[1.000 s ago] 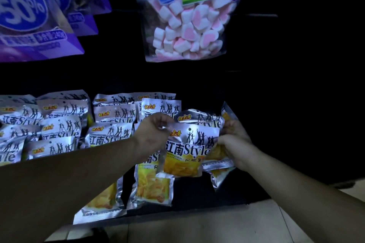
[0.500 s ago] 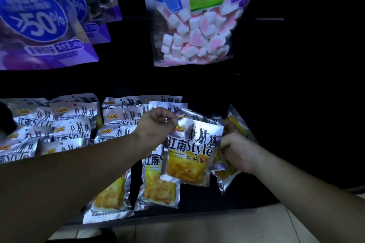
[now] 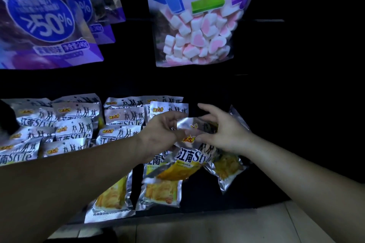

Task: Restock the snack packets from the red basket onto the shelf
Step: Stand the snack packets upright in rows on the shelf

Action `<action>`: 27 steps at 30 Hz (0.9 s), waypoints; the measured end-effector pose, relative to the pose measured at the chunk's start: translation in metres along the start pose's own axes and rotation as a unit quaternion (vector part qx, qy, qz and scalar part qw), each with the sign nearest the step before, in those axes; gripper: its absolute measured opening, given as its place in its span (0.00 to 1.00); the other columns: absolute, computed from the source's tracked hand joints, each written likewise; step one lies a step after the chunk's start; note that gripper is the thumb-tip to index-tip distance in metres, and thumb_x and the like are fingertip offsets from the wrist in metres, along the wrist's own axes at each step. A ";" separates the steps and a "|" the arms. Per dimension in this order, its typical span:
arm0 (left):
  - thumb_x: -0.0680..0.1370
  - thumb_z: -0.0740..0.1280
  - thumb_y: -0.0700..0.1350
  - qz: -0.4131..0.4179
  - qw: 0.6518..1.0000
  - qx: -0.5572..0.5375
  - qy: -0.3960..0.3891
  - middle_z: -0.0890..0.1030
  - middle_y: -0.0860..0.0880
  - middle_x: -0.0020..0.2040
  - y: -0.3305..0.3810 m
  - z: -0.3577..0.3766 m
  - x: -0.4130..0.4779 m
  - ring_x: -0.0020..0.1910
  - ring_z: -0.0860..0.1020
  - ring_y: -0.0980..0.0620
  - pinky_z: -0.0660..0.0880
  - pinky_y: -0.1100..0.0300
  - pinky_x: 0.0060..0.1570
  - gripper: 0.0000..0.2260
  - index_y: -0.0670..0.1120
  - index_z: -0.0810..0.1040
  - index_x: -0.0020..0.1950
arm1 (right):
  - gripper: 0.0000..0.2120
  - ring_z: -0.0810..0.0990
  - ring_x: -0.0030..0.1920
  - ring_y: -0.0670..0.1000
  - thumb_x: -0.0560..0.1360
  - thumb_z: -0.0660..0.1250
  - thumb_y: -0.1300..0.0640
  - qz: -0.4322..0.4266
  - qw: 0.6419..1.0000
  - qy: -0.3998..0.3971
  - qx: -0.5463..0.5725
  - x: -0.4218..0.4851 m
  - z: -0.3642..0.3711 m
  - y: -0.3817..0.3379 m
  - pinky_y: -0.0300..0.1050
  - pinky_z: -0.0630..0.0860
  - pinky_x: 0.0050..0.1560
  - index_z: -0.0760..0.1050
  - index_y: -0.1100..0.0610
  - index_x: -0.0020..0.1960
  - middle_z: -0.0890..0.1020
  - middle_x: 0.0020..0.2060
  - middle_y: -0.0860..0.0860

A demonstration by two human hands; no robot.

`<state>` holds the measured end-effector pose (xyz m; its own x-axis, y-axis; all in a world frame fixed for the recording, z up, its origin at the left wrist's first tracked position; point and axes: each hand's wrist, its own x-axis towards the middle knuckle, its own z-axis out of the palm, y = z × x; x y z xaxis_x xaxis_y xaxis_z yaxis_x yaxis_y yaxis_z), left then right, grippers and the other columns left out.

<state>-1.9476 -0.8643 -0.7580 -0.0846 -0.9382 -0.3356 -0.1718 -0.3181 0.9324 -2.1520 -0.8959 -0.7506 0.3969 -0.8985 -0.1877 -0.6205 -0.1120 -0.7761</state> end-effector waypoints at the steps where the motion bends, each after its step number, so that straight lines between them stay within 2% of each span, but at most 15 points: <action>1: 0.77 0.74 0.38 0.011 1.000 0.011 -0.008 0.85 0.44 0.51 0.004 0.001 -0.003 0.32 0.83 0.51 0.77 0.57 0.30 0.16 0.49 0.79 0.63 | 0.41 0.77 0.51 0.29 0.71 0.80 0.56 -0.002 1.000 -0.001 0.011 0.000 0.003 -0.002 0.23 0.71 0.53 0.63 0.42 0.78 0.78 0.50 0.33; 2: 0.76 0.76 0.40 0.028 0.999 0.019 -0.008 0.85 0.42 0.49 0.005 0.001 -0.004 0.32 0.81 0.51 0.75 0.57 0.30 0.11 0.49 0.82 0.57 | 0.39 0.80 0.49 0.32 0.72 0.79 0.58 -0.002 1.000 0.007 0.029 0.002 0.005 -0.002 0.29 0.76 0.54 0.65 0.43 0.77 0.81 0.48 0.37; 3: 0.76 0.76 0.40 0.042 0.999 0.022 -0.001 0.85 0.40 0.46 0.008 -0.001 -0.006 0.33 0.80 0.50 0.75 0.57 0.30 0.06 0.48 0.81 0.49 | 0.37 0.83 0.48 0.38 0.72 0.79 0.59 -0.001 0.999 0.020 0.047 0.003 0.006 -0.001 0.39 0.80 0.57 0.67 0.44 0.75 0.84 0.46 0.43; 4: 0.77 0.75 0.39 0.051 0.998 0.024 0.013 0.84 0.41 0.41 0.008 -0.003 -0.008 0.33 0.79 0.48 0.74 0.57 0.30 0.08 0.47 0.78 0.42 | 0.35 0.85 0.48 0.44 0.72 0.79 0.60 -0.001 0.998 0.029 0.058 0.004 0.006 -0.001 0.48 0.81 0.58 0.69 0.44 0.73 0.86 0.45 0.48; 5: 0.77 0.74 0.38 0.052 0.998 0.021 0.029 0.84 0.45 0.36 0.008 -0.006 -0.010 0.33 0.78 0.48 0.74 0.57 0.29 0.12 0.46 0.75 0.39 | 0.33 0.85 0.49 0.47 0.72 0.79 0.60 0.001 0.998 0.029 0.060 0.005 0.006 -0.002 0.51 0.81 0.59 0.71 0.44 0.72 0.86 0.45 0.50; 6: 0.78 0.74 0.37 0.050 0.998 0.018 0.046 0.81 0.48 0.33 0.009 -0.008 -0.012 0.31 0.76 0.48 0.74 0.57 0.29 0.14 0.45 0.71 0.38 | 0.31 0.85 0.50 0.49 0.72 0.78 0.61 0.002 0.998 0.021 0.055 0.004 0.006 -0.004 0.51 0.81 0.59 0.72 0.45 0.71 0.86 0.47 0.50; 8: 0.77 0.74 0.37 0.048 0.996 0.021 0.071 0.75 0.43 0.33 0.012 -0.010 -0.018 0.29 0.72 0.48 0.72 0.59 0.27 0.15 0.44 0.69 0.38 | 0.29 0.84 0.51 0.48 0.72 0.78 0.63 0.002 0.999 0.003 0.050 0.002 0.005 -0.007 0.42 0.81 0.53 0.75 0.48 0.70 0.84 0.51 0.52; 10: 0.78 0.74 0.38 0.048 0.994 0.032 0.090 0.71 0.41 0.32 0.015 -0.013 -0.026 0.26 0.71 0.49 0.70 0.63 0.24 0.14 0.43 0.69 0.40 | 0.28 0.84 0.46 0.47 0.73 0.77 0.66 -0.002 0.999 -0.006 0.047 0.000 0.002 -0.011 0.36 0.80 0.46 0.75 0.49 0.69 0.83 0.48 0.50; 12: 0.79 0.73 0.38 0.044 0.992 0.048 0.105 0.71 0.40 0.31 0.018 -0.018 -0.035 0.20 0.72 0.53 0.68 0.65 0.21 0.14 0.41 0.68 0.42 | 0.24 0.84 0.45 0.49 0.74 0.75 0.67 -0.010 1.000 0.014 0.026 0.002 -0.001 -0.010 0.42 0.81 0.47 0.77 0.48 0.64 0.82 0.44 0.50; 15: 0.80 0.72 0.39 0.038 0.990 0.066 0.120 0.76 0.37 0.35 0.020 -0.023 -0.048 0.22 0.77 0.51 0.70 0.62 0.21 0.12 0.39 0.69 0.45 | 0.21 0.85 0.45 0.53 0.73 0.75 0.69 0.000 0.997 0.059 0.048 0.004 -0.009 -0.004 0.52 0.83 0.53 0.79 0.43 0.53 0.83 0.40 0.51; 18: 0.79 0.74 0.40 0.041 0.984 0.084 0.152 0.73 0.38 0.38 0.013 -0.027 -0.050 0.25 0.74 0.50 0.70 0.59 0.26 0.12 0.41 0.71 0.44 | 0.20 0.87 0.45 0.50 0.73 0.76 0.65 0.017 0.993 0.048 0.104 0.002 -0.016 -0.001 0.48 0.80 0.52 0.80 0.48 0.61 0.87 0.38 0.52; 20: 0.78 0.75 0.40 0.041 0.985 0.059 0.156 0.73 0.35 0.37 0.007 -0.026 -0.049 0.28 0.72 0.46 0.70 0.55 0.26 0.13 0.38 0.71 0.45 | 0.20 0.87 0.49 0.48 0.76 0.75 0.62 0.029 0.987 0.034 0.154 0.001 -0.020 0.001 0.50 0.79 0.56 0.78 0.45 0.64 0.89 0.42 0.50; 21: 0.78 0.75 0.40 0.039 0.986 0.044 0.154 0.74 0.35 0.36 0.007 -0.025 -0.049 0.26 0.72 0.44 0.71 0.54 0.24 0.13 0.36 0.71 0.46 | 0.19 0.87 0.50 0.50 0.78 0.73 0.61 0.034 0.985 0.037 0.165 0.002 -0.021 0.004 0.52 0.80 0.57 0.78 0.42 0.63 0.89 0.43 0.50; 24: 0.78 0.74 0.39 0.052 0.988 0.056 0.133 0.76 0.44 0.31 0.011 -0.024 -0.047 0.24 0.74 0.42 0.71 0.57 0.21 0.14 0.33 0.70 0.48 | 0.16 0.87 0.47 0.53 0.79 0.71 0.60 0.057 0.981 0.084 0.163 0.005 -0.018 0.013 0.57 0.83 0.54 0.80 0.37 0.56 0.88 0.42 0.51; 27: 0.78 0.74 0.38 0.075 0.987 0.077 0.121 0.78 0.46 0.32 0.018 -0.024 -0.046 0.23 0.76 0.46 0.69 0.61 0.20 0.14 0.32 0.70 0.47 | 0.16 0.85 0.49 0.51 0.79 0.71 0.59 0.090 0.971 0.136 0.172 0.007 -0.008 0.016 0.58 0.82 0.57 0.79 0.37 0.56 0.86 0.44 0.51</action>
<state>-1.9235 -0.8305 -0.7225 0.1140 -0.9841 -0.1362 -0.3232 -0.1664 0.9316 -2.1647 -0.9078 -0.7599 0.0803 -0.9744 -0.2102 -0.3823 0.1646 -0.9093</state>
